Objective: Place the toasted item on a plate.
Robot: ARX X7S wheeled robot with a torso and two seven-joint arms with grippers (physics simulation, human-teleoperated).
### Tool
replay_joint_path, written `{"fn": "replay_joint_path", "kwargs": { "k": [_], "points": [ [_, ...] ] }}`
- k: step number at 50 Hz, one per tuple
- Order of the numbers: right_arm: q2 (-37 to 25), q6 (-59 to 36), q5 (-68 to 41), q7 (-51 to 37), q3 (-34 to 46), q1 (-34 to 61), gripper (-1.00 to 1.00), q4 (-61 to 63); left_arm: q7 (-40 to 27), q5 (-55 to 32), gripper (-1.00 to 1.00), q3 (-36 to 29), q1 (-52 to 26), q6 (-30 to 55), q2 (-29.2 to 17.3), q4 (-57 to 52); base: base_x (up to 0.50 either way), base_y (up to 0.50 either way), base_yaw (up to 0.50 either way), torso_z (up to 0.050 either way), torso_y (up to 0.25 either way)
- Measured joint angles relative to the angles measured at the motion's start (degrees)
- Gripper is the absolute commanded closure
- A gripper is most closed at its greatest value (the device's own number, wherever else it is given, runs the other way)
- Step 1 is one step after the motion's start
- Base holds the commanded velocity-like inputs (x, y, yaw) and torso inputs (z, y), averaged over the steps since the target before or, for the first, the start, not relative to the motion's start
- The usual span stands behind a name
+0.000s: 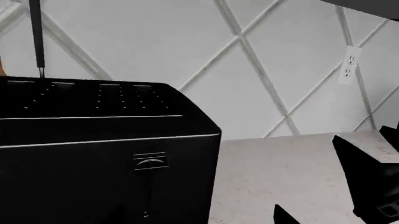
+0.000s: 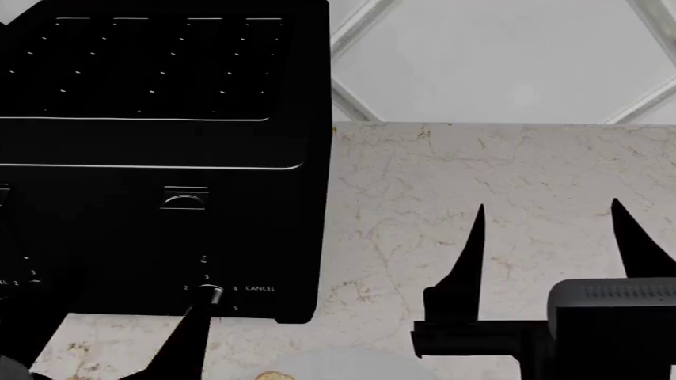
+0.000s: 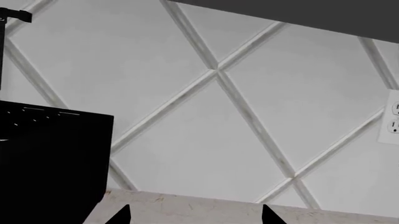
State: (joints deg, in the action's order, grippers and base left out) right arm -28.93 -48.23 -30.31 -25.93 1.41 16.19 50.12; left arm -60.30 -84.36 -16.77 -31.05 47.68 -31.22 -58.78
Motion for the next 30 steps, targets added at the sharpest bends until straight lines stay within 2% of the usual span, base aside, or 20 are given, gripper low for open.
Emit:
{"fn": "replay_joint_path", "kwargs": {
  "k": [8,16,30],
  "points": [
    [-0.22,-0.33,-0.48,-0.31,-0.33,0.04,-1.00,0.57,-4.08,-5.74,-1.00,3.00,-8.96,-2.06,-7.33,1.32,0.00,0.00,0.00,0.000,0.000],
    [-0.72,-2.11,-1.89,-1.01,-0.94,0.95,-1.00,1.99,-6.16,-9.92,-1.00,6.93,-14.73,-3.20,-14.72,3.15,0.00,0.00,0.00,0.000,0.000],
    [-2.42,-11.14,-9.41,-3.78,-4.59,7.67,-1.00,5.63,-5.42,-14.56,-1.00,15.44,-17.63,-4.50,-26.75,7.19,0.00,0.00,0.00,0.000,0.000]
  ]
}}
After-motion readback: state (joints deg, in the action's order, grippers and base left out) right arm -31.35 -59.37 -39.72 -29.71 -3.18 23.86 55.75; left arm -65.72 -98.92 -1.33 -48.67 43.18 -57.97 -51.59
